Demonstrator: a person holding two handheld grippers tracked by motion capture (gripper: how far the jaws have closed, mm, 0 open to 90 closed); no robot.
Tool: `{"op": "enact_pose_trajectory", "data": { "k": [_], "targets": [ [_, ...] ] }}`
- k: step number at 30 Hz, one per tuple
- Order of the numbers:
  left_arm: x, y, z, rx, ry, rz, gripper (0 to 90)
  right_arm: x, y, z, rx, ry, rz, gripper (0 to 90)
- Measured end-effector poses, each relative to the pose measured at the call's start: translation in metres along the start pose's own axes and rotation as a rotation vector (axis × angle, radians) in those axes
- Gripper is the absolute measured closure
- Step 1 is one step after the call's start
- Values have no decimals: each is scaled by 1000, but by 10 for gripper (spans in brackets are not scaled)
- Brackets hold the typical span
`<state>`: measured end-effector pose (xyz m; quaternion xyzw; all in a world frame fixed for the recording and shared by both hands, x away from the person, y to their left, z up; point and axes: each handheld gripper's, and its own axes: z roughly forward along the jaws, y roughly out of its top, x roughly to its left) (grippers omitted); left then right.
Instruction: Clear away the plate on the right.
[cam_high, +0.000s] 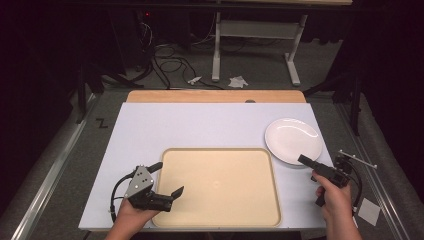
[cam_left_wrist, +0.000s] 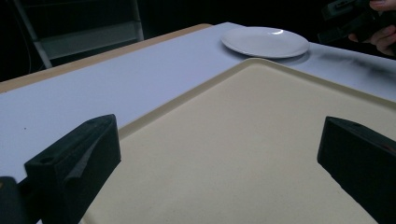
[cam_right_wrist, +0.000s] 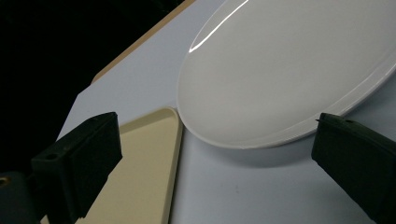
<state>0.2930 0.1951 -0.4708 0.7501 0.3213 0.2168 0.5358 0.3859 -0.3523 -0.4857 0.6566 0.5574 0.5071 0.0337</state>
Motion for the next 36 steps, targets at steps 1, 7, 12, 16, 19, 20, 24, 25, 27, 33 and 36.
{"op": "enact_pose_trajectory", "data": {
  "k": [1,7,12,16,19,20,24,25,27,33,36],
  "targets": [
    [0,0,0,0,-1,0,2,0,0,1,2,0,8,23],
    [-2,0,1,6,-6,4,2,-9,-1,2,-3,28,81,23],
    [-2,-1,3,15,-7,5,2,-15,1,2,8,19,109,25],
    [-3,-1,4,16,-9,7,2,-20,2,5,11,19,131,27],
    [-4,-1,3,14,-10,9,3,-21,2,6,15,27,151,28],
    [-4,-1,2,11,-9,12,3,-22,3,7,19,27,163,28],
    [-5,-2,-2,10,-3,14,3,-24,4,9,14,31,179,28],
    [-5,-3,-4,7,-2,12,3,-25,4,10,10,27,183,29],
    [-4,-3,-5,5,1,11,4,-27,4,12,17,30,209,29],
    [-4,-5,-11,2,14,7,5,-30,6,15,14,26,230,33],
    [-4,-6,-13,3,17,4,6,-32,7,15,8,25,245,39]
  ]
}}
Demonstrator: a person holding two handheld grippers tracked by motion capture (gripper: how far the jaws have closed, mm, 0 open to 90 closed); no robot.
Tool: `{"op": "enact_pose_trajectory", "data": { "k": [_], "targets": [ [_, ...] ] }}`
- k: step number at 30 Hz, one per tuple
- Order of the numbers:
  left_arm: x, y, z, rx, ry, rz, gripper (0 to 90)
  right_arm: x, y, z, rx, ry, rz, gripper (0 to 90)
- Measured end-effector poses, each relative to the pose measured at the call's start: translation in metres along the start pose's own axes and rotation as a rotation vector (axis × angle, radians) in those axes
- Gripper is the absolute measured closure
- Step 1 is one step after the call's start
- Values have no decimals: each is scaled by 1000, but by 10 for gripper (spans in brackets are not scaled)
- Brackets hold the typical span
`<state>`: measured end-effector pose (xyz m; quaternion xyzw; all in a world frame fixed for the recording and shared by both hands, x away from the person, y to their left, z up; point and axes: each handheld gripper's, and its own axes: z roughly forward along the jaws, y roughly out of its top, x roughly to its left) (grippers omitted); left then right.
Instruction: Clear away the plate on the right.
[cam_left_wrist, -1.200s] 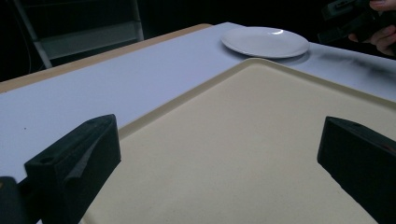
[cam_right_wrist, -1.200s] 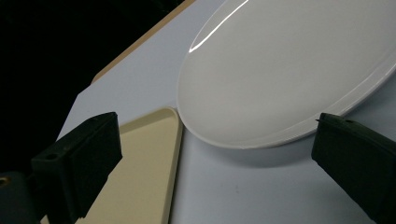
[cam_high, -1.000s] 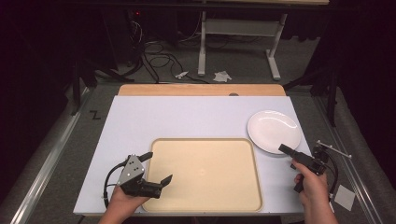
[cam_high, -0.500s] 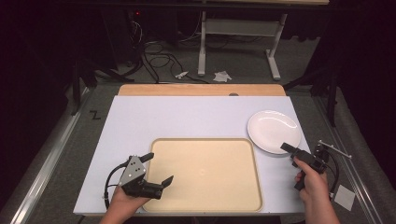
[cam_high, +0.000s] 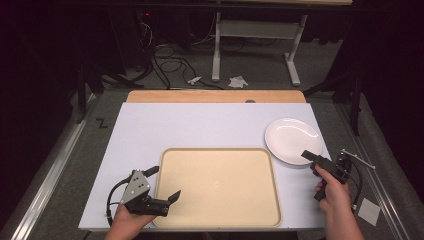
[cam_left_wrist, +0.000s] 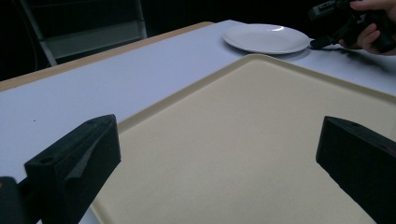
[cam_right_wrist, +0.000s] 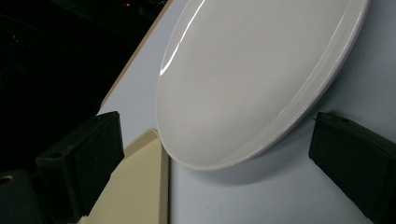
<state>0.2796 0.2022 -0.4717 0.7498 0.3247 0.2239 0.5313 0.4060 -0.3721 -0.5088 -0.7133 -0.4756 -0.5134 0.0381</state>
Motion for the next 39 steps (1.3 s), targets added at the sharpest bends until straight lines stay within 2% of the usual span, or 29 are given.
{"op": "enact_pose_trajectory", "data": {
  "k": [3,8,27,30,34,37,39],
  "targets": [
    [0,-1,-1,0,2,0,6,-1,1,0,-7,-1,4,47],
    [0,-2,-3,2,7,-2,7,-4,5,3,-18,15,39,75],
    [-1,-3,-2,17,-6,6,8,-12,10,5,-44,26,89,162],
    [-2,-3,-1,21,-10,9,8,-11,9,5,-50,5,87,203],
    [-2,-3,-1,22,-12,12,8,-8,7,5,-57,-26,77,225],
    [-2,-3,-2,19,-12,11,9,-5,5,6,-65,-55,48,235],
    [-2,-3,-2,19,-13,11,9,-3,4,7,-70,-66,50,236]
  ]
}}
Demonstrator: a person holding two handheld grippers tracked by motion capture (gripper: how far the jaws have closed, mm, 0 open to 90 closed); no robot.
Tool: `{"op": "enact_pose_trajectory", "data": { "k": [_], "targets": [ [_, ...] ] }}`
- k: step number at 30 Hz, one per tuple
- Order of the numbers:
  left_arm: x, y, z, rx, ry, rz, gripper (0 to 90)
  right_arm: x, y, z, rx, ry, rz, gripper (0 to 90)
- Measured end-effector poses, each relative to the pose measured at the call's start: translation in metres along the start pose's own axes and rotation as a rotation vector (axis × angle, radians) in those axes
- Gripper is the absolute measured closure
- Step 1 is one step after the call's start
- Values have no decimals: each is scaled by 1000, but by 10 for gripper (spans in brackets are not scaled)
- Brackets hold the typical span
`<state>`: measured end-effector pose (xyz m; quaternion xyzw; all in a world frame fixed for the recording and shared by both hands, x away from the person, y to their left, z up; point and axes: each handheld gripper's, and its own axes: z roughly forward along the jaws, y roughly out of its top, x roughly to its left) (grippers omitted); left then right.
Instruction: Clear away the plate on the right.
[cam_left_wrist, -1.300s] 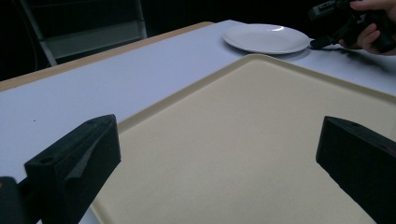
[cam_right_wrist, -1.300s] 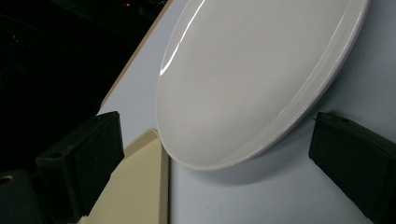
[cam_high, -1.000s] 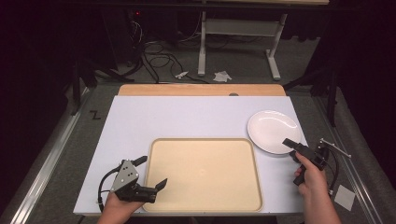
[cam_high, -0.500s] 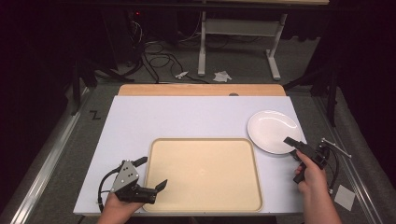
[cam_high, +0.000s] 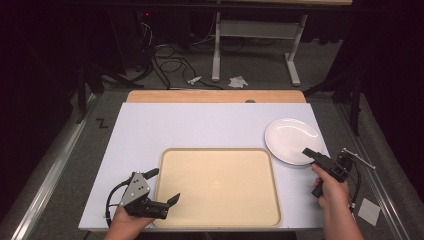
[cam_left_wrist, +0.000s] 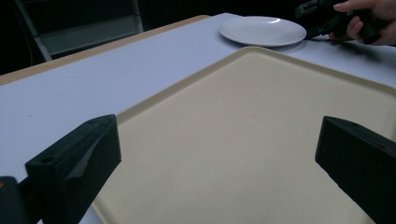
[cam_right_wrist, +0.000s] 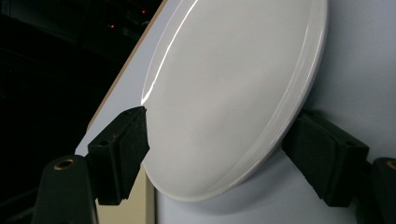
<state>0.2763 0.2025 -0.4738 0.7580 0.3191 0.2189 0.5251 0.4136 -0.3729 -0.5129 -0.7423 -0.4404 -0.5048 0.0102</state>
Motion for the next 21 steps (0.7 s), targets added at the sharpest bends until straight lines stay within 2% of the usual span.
{"op": "enact_pose_trajectory", "data": {
  "k": [5,6,7,9,11,14,16,21],
  "targets": [
    [0,0,0,4,-7,3,14,-5,3,-2,6,-2,59,352],
    [0,0,0,4,-7,3,15,-5,3,-2,6,-2,59,352],
    [0,0,1,5,-9,2,16,-8,4,-3,12,3,83,407],
    [0,-1,1,9,-9,4,17,-9,4,-3,14,2,81,416],
    [0,-1,2,8,-10,4,17,-8,3,-3,11,-5,53,416],
    [0,-1,2,10,-13,4,18,-7,2,-3,8,-7,49,419],
    [0,-1,3,13,-15,3,19,-7,2,-3,11,-33,38,505],
    [0,-1,3,18,-16,4,22,-14,4,-4,13,-23,101,582]
  ]
}}
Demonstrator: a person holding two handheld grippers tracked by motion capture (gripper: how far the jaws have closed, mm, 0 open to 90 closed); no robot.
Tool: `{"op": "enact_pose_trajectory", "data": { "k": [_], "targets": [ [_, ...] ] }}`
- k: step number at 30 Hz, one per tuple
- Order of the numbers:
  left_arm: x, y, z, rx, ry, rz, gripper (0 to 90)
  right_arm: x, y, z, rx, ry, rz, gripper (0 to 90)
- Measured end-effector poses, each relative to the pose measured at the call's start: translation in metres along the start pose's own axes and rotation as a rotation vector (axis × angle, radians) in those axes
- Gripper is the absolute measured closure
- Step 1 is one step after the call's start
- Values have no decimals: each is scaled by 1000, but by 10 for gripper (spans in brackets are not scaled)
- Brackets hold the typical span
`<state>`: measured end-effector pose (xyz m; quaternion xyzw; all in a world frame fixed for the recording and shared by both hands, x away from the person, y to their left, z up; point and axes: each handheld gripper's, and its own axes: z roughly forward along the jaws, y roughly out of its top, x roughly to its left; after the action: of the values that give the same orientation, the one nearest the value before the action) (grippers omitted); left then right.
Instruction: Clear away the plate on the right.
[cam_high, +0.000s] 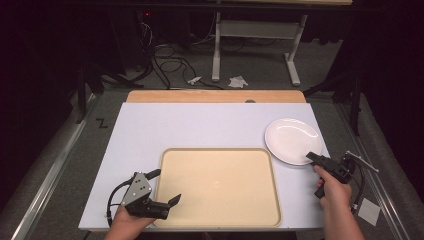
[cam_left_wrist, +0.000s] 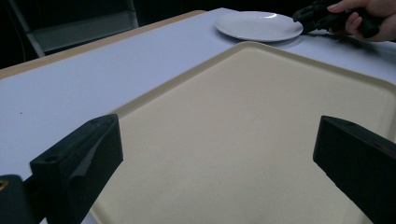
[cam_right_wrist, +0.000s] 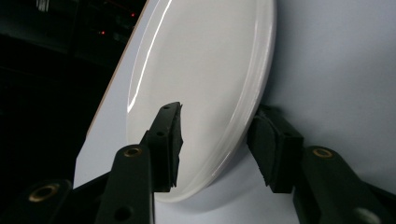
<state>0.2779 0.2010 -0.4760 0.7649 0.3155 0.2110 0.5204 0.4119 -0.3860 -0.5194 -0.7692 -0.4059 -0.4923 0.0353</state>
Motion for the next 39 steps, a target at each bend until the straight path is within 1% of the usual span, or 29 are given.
{"op": "enact_pose_trajectory", "data": {
  "k": [2,6,8,11,12,13,15,17,19,21,23,25,28,31,32,33,34,35,37,38,39],
  "targets": [
    [0,0,0,-1,-1,0,22,-2,0,0,-4,8,34,612],
    [0,0,0,2,-3,1,24,-6,1,0,1,21,53,659],
    [-1,0,1,2,-3,0,25,-7,1,0,4,27,56,660],
    [-1,0,1,3,-5,1,26,-7,1,0,4,18,45,686],
    [-1,0,1,5,-6,3,26,-7,1,0,2,14,41,705],
    [-1,0,1,7,-5,5,27,-7,0,0,1,1,38,748],
    [-1,0,1,8,-5,6,28,-8,1,0,4,-7,35,784],
    [-1,0,1,9,-5,6,29,-9,1,1,4,-4,43,797],
    [-1,0,1,11,-5,7,30,-10,1,1,5,0,33,803],
    [-1,0,2,11,-6,8,30,-10,1,1,7,2,34,806],
    [-1,0,2,13,-4,10,31,-11,1,1,6,3,39,819],
    [-1,0,1,12,-5,10,31,-10,1,1,6,4,59,826],
    [-1,0,1,10,-1,10,31,-9,1,1,-3,4,71,838],
    [-1,0,1,10,-1,9,32,-7,2,0,-16,21,79,865],
    [-1,0,1,11,0,9,32,-7,2,0,-25,29,72,874],
    [-1,0,1,12,0,10,32,-5,2,-1,-27,39,80,882],
    [-1,0,1,11,-1,10,32,-4,2,-2,-32,49,77,888],
    [-1,0,1,11,-1,10,32,-3,1,-2,-40,51,59,890],
    [-1,0,1,11,-2,11,32,0,2,-4,-40,44,46,890],
    [-1,0,1,11,-1,11,32,1,2,-4,-47,44,28,890],
    [-1,0,0,11,-1,11,32,2,3,-5,-47,42,24,891]
  ]
}}
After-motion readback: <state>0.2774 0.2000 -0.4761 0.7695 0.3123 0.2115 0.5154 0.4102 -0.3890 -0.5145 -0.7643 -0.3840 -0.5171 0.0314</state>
